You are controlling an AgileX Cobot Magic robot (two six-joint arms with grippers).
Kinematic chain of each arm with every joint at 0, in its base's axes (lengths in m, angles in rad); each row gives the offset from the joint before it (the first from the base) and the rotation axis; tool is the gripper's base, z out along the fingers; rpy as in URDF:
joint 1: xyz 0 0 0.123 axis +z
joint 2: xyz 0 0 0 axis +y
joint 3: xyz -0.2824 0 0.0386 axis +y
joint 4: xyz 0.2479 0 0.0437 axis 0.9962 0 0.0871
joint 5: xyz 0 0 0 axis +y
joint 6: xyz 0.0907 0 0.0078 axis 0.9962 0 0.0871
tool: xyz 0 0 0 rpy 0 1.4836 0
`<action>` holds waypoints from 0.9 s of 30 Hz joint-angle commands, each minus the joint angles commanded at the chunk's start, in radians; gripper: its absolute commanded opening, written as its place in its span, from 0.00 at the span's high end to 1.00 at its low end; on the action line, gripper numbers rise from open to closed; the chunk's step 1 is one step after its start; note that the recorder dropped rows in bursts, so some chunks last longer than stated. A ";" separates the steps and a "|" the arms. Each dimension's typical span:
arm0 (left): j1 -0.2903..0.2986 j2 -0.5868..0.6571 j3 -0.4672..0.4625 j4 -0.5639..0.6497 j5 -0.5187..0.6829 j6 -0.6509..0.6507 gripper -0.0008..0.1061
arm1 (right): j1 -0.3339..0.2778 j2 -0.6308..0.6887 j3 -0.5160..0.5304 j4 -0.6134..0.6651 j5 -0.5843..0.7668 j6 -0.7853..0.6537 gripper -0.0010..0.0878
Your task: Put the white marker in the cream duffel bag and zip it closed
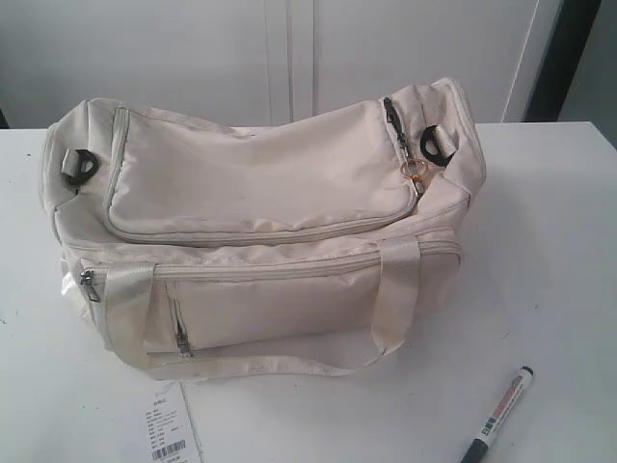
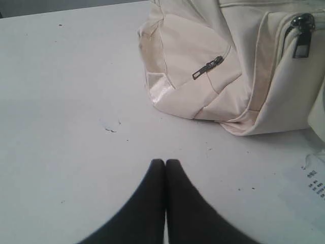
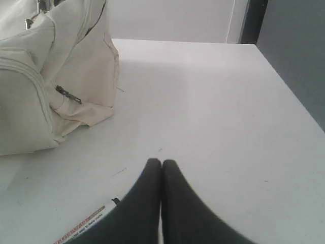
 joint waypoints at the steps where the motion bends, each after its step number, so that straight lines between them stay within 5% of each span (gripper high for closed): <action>1: 0.000 0.000 0.000 0.000 -0.002 0.000 0.99 | 0.000 0.000 0.000 -0.023 -0.029 0.000 0.99; 8: 0.000 0.000 0.000 0.000 -0.015 0.000 0.99 | 0.000 0.000 0.000 0.050 -0.350 0.011 0.99; 14: 0.000 0.000 0.000 -0.008 -0.027 0.000 0.99 | 0.000 0.000 0.000 0.089 -0.610 0.403 0.99; 20: 0.000 0.000 0.000 -0.007 -0.060 0.000 0.99 | 0.002 0.006 -0.100 0.068 -0.619 0.333 0.99; 27: 0.000 0.000 0.000 -0.007 -0.060 0.000 0.99 | 0.002 0.181 -0.240 0.063 -0.616 0.255 0.99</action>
